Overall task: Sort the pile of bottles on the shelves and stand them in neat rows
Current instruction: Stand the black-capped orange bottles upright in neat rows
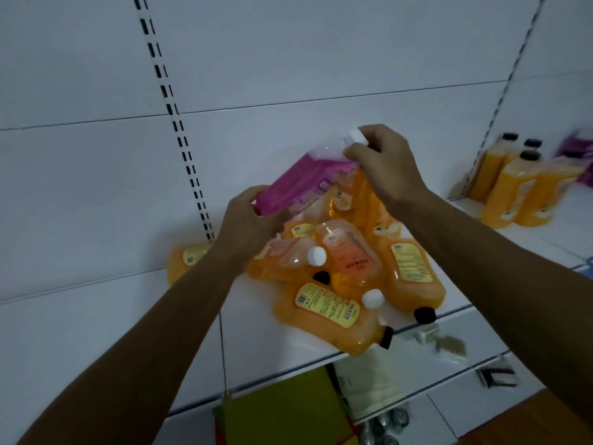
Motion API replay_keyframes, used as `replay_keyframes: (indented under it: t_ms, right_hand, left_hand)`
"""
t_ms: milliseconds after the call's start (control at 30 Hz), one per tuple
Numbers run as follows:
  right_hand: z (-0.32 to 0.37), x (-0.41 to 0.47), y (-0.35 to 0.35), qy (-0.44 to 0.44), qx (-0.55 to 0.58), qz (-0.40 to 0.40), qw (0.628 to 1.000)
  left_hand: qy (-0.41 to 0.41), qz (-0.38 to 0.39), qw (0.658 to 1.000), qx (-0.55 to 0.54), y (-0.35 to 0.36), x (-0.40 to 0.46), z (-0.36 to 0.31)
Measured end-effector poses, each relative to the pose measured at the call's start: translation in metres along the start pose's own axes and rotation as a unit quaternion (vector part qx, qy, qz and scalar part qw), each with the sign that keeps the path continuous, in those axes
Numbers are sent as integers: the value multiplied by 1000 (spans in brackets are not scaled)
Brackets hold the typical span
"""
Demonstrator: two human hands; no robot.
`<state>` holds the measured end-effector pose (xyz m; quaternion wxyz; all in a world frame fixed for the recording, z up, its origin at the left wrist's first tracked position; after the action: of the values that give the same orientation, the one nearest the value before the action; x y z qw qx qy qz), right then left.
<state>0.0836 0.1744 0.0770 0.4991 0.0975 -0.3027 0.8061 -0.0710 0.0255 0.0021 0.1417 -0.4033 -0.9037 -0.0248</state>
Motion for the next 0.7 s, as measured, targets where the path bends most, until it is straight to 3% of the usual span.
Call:
replay_keyframes:
  t_ms: [133,300,533,700]
  right_hand:
    - [-4,-12,-53,-22,26,2,999]
    - [-29,-37,-128,10,25,-15,1000]
    - [-95,-71,-255,59,-105,-122,985]
    - [-155,-81,-354,76,-187,-144,969]
  left_hand:
    - [7,103,993,-50,66,-4,-14]
    - [-86,237,956,-150,170,-15,-8]
    - [-99,324,936,-92,320,-35,-2]
    - [-79,385,917,-64,445,-55,-4]
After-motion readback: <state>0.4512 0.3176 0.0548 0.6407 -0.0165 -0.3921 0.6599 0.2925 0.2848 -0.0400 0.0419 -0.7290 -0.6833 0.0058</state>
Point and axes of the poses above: each hand's wrist, its own x-axis towards the middle knuckle, its own y-axis out of the palm, z = x × y, the point moved 9 cm from there along x, towards the middle knuckle, and after that the axes turned 11 degrees about -x, right-handed, at the moved point
